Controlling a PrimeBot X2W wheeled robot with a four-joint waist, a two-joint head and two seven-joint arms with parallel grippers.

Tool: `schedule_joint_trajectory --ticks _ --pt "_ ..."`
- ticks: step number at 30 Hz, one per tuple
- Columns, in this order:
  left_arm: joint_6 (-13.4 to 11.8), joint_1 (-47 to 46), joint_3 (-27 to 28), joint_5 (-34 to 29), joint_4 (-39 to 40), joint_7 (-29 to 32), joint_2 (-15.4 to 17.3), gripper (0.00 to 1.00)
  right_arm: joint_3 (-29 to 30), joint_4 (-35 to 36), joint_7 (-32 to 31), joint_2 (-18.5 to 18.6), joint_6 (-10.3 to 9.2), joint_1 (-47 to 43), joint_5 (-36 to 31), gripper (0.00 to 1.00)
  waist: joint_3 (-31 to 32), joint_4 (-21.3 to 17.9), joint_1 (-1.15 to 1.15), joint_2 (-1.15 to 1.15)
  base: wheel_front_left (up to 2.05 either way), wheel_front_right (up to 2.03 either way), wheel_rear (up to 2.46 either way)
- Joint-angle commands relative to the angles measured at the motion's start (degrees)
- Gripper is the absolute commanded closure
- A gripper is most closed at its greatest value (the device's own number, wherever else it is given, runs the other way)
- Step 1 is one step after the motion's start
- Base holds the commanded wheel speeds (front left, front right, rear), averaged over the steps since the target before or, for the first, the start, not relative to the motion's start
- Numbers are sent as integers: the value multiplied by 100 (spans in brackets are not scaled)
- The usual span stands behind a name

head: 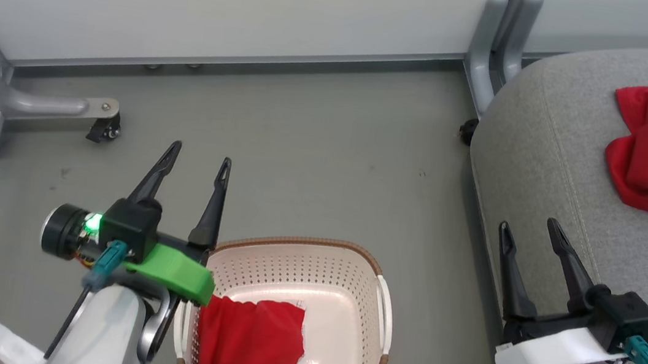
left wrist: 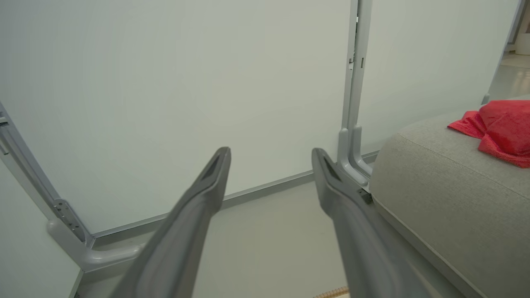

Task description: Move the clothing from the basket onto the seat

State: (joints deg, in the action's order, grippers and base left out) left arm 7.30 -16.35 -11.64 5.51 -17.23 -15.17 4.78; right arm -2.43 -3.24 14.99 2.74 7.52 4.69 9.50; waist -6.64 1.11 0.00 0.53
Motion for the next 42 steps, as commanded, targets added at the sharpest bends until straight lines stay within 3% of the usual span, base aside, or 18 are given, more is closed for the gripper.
schedule_joint_trajectory --ticks 1,11,21,42 --pt "22 -244 -105 -12 -113 4 74 0 -38 47 15 16 -6 135 -35 0 -344 -273 0 -53 0 0 0" --pt "22 -1399 -1175 251 -1359 4 487 0 -300 357 15 14 -6 877 -18 0 -1462 -845 0 -53 0 0 0" --pt "22 -2230 -2076 420 -2839 4 788 0 -386 661 15 11 -6 1439 -39 0 -2477 -1128 0 -53 0 0 0" --pt "12 -3346 -3453 725 -5319 239 881 0 -439 998 15 12 -6 2016 12 0 -3809 -1361 0 -53 0 0 0"
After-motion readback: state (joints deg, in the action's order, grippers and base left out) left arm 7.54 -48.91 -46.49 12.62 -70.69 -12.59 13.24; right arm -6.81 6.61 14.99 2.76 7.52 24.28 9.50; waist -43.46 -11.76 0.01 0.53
